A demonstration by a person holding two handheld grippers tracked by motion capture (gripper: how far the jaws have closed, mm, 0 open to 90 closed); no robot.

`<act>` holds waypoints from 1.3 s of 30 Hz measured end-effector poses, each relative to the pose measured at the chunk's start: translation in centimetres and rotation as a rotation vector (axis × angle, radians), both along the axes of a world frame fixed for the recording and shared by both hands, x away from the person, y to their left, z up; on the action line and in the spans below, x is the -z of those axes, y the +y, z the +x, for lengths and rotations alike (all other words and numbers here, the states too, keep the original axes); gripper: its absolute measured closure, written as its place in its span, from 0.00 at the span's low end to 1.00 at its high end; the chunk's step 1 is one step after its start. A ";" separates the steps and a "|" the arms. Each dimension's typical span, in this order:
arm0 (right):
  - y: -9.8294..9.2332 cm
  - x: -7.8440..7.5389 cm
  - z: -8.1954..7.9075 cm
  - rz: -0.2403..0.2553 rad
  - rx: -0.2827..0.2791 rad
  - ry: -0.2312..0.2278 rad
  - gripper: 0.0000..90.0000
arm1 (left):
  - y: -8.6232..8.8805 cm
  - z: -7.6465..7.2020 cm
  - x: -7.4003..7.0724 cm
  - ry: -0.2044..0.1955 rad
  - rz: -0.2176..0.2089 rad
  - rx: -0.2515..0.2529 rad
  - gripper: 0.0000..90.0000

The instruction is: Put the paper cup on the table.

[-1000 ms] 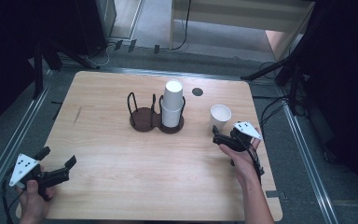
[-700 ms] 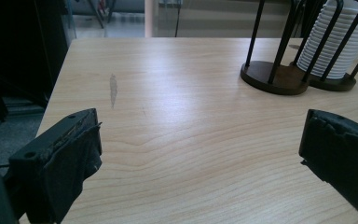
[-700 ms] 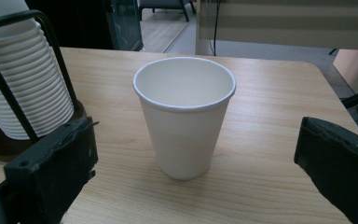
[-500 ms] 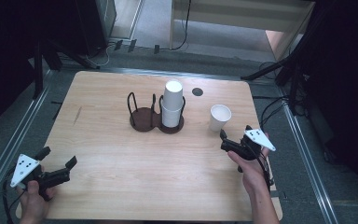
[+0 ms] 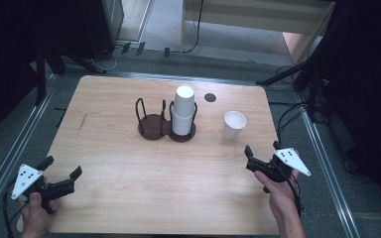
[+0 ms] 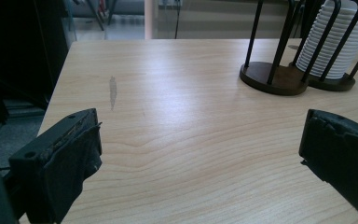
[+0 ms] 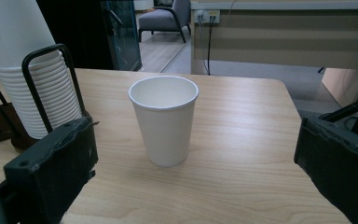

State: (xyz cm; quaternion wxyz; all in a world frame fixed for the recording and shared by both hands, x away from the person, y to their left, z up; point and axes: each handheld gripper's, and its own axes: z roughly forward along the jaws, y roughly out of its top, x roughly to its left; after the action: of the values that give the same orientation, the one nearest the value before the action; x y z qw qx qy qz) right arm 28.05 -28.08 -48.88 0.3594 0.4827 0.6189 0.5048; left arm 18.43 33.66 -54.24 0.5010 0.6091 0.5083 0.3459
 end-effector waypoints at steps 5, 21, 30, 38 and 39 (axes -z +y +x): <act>-0.8 0.1 -1.1 -0.002 0.008 -0.005 0.00 | 0.0 0.0 0.0 -0.001 0.000 -0.001 0.00; -4.3 1.8 -4.3 0.010 0.056 0.005 0.00 | 0.0 0.0 0.0 -0.001 0.001 -0.003 0.00; -6.1 3.3 -5.6 0.030 0.078 0.018 0.00 | 0.0 0.1 0.0 0.000 -0.002 -0.003 0.00; -7.2 4.2 -6.8 0.053 0.098 -0.011 0.00 | 0.1 0.1 0.1 -0.001 -0.009 0.001 0.00; -7.3 4.3 -7.0 0.055 0.099 -0.015 0.00 | 0.1 0.1 0.1 -0.002 -0.011 0.004 0.00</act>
State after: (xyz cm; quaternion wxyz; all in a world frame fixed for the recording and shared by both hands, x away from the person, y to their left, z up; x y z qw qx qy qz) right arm 21.04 -35.42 -53.23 0.3750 0.5186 0.5775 0.5069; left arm 18.49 33.76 -54.31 0.5056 0.6069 0.5084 0.3428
